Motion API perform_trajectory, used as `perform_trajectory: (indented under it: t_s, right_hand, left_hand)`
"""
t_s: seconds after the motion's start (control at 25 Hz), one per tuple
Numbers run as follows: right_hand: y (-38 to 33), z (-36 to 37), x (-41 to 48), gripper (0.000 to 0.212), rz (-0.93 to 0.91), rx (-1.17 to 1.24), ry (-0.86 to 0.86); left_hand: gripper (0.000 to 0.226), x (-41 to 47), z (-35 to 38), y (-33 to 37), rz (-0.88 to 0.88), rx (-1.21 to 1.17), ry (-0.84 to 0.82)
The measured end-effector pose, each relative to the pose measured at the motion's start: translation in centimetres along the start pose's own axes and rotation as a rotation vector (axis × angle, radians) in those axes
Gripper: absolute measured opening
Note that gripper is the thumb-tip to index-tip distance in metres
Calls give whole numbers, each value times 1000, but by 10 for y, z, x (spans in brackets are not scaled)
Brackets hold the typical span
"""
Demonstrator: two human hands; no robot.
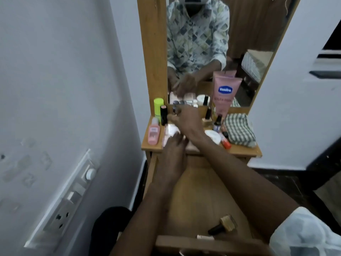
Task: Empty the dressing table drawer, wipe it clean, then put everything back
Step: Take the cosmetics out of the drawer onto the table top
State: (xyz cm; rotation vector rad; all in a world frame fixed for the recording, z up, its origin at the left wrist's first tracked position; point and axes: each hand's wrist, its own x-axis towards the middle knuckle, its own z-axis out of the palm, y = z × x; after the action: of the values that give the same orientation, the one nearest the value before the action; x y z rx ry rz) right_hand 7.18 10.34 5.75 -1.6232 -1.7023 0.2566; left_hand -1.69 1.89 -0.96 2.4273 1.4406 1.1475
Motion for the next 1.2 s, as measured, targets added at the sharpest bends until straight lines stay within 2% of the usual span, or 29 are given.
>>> perform_trajectory:
  t_s: [0.08, 0.16, 0.2, 0.24, 0.32, 0.36, 0.44, 0.52, 0.68, 0.8, 0.88, 0.96, 1.04, 1.12, 1.2]
  right_hand:
    - [7, -25, -30, 21, -101, 88, 117]
    - [23, -43, -63, 25, -222, 195, 56]
    - [33, -50, -81, 25, -259, 217, -71]
    - [44, -54, -99, 23, -271, 206, -229]
    - [70, -43, -122, 15, -253, 37, -518]
    - [81, -32, -126, 10, -247, -105, -592]
    - [97, -2, -129, 21, -250, -300, -651]
    - [99, 24, -128, 28, -276, -281, -642]
    - [85, 53, -136, 28, -246, -197, -516]
    - [87, 43, -137, 23, -224, -152, -544]
    - [91, 22, -132, 19, -214, -87, -559]
    - [92, -4, -129, 13, -155, 53, -518]
    - [83, -34, -128, 7, -107, 102, -499]
    - [72, -63, -121, 9, -92, 86, -497]
    - [56, -88, -105, 12, -127, 34, -399]
  left_hand:
    - [42, -10, -19, -2, -112, -72, 105]
    - [26, -22, -32, -12, -213, -106, 214]
    - [22, -26, -34, -17, -248, -103, 165]
    - [20, -29, -32, -19, -272, -75, 34]
    - [19, -39, -18, -23, -309, 39, -298]
    - [20, -42, -11, -24, -380, 98, -392]
    - [22, -47, -1, -25, -438, 217, -484]
    - [21, -49, 7, -23, -371, 334, -558]
    - [21, -53, 17, -23, -334, 409, -562]
    - [20, -51, 17, -24, -299, 387, -547]
    - [20, -49, 15, -24, -310, 267, -550]
    - [32, -46, 9, -19, -381, -8, -578]
    - [30, -40, -1, -10, -355, -280, -617]
    - [20, -39, -11, -1, -207, -402, -494]
    - [11, -39, -17, 1, -51, -398, -195]
